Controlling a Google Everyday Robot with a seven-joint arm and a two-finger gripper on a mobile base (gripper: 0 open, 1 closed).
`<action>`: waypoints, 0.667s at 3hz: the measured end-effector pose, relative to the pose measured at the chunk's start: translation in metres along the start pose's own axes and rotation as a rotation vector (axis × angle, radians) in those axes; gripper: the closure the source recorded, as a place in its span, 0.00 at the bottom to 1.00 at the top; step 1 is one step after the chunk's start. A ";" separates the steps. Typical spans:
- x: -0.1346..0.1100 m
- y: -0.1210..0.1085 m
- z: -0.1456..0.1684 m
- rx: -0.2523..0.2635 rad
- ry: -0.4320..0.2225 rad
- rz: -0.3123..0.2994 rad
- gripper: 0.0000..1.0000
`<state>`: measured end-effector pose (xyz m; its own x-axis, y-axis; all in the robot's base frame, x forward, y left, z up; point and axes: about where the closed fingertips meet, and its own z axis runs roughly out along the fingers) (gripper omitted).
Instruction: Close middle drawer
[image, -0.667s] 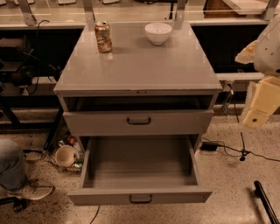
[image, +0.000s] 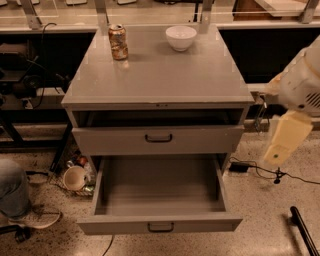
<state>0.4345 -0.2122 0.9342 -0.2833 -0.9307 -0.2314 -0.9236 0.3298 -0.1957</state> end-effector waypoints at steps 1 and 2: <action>-0.006 0.032 0.059 -0.099 0.022 -0.001 0.00; -0.001 0.041 0.070 -0.122 0.038 -0.003 0.00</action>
Offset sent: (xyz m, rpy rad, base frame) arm -0.0113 0.0231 -0.0560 0.0073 0.0896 0.0183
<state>0.4148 -0.1864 0.8598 -0.2882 -0.9375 -0.1948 -0.9483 0.3077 -0.0779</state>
